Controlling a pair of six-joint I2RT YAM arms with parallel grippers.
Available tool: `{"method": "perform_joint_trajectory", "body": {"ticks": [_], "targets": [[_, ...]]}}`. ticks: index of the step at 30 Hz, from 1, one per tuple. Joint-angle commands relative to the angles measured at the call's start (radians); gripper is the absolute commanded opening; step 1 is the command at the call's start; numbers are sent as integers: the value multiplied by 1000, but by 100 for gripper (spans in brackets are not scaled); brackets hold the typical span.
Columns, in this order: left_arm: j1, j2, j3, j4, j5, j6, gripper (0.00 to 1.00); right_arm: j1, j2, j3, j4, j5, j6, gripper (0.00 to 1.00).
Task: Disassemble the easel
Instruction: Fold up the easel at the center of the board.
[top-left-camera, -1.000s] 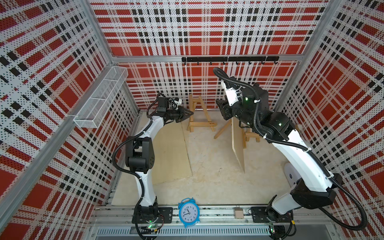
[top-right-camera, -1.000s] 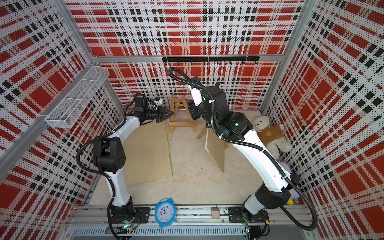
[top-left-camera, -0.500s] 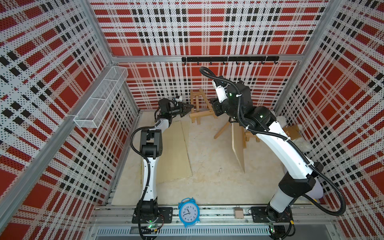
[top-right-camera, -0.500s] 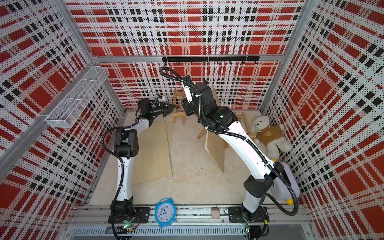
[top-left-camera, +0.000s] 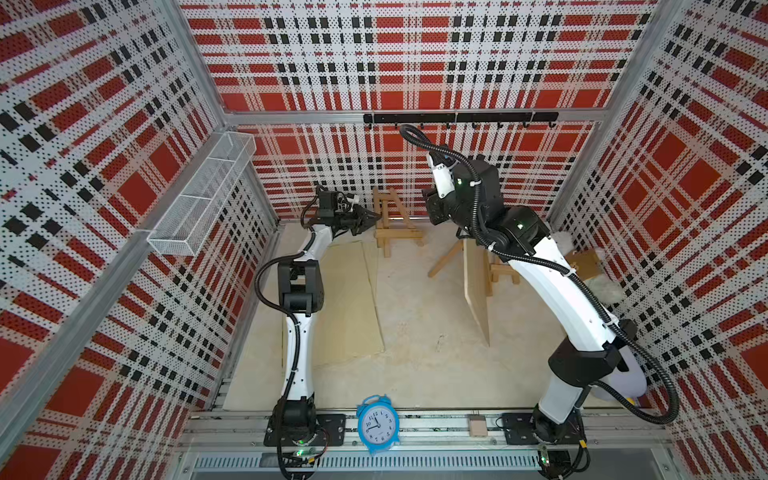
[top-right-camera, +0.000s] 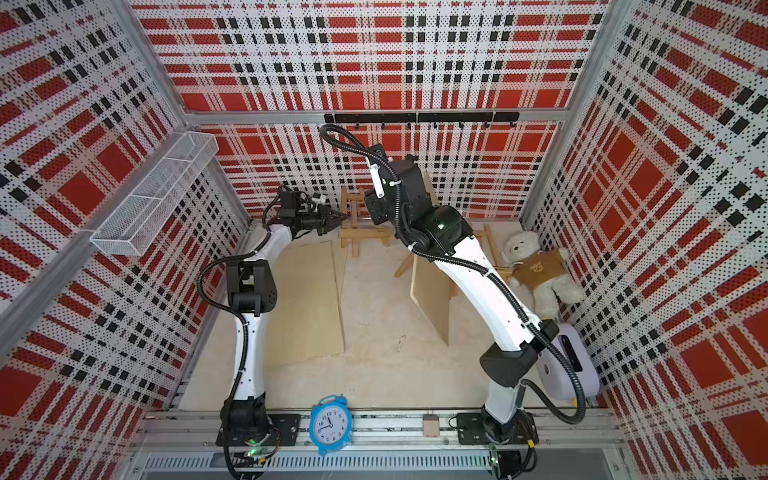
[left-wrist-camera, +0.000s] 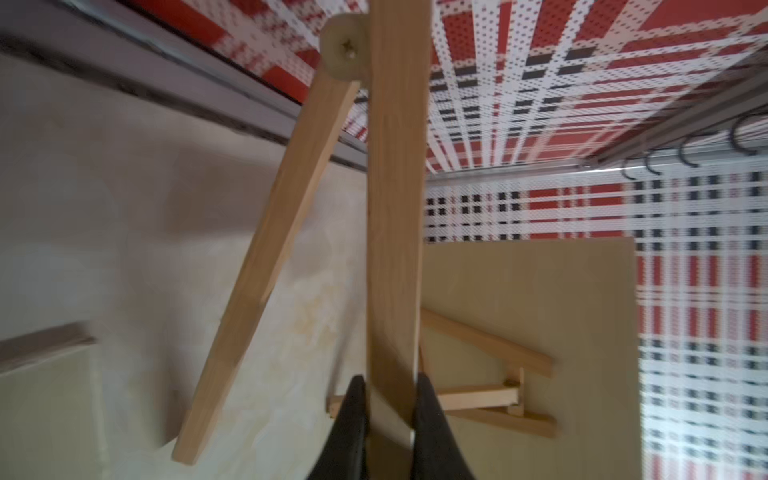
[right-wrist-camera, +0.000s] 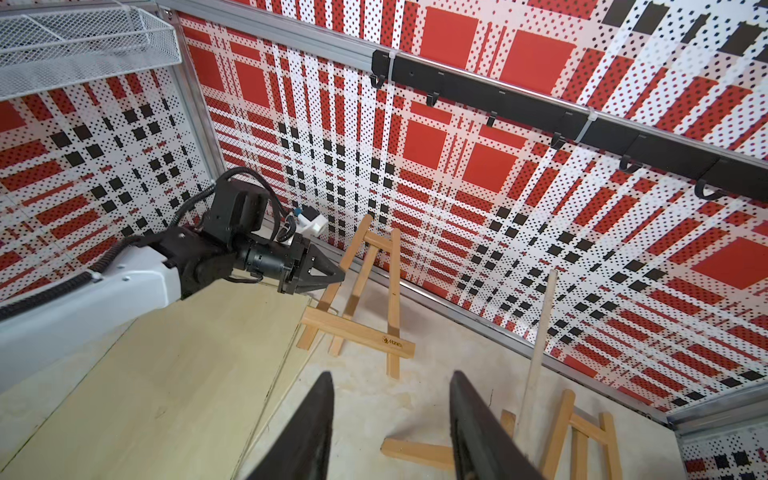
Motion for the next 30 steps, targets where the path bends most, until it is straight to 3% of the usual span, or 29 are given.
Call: {"method": "perform_joint_trajectory", "body": {"ticks": [1, 5, 13, 30], "targets": [[3, -47, 98, -474, -135, 390, 0, -7, 2, 8, 19, 2, 6, 47], [-16, -69, 7, -402, -119, 385, 0, -12, 2, 6, 21, -20, 9, 47], [-63, -39, 2, -473, -66, 456, 0, -13, -19, -33, 34, -35, 11, 47], [-100, 44, 2, -399, -70, 398, 0, -13, -75, -114, 54, -38, 28, 47]]}}
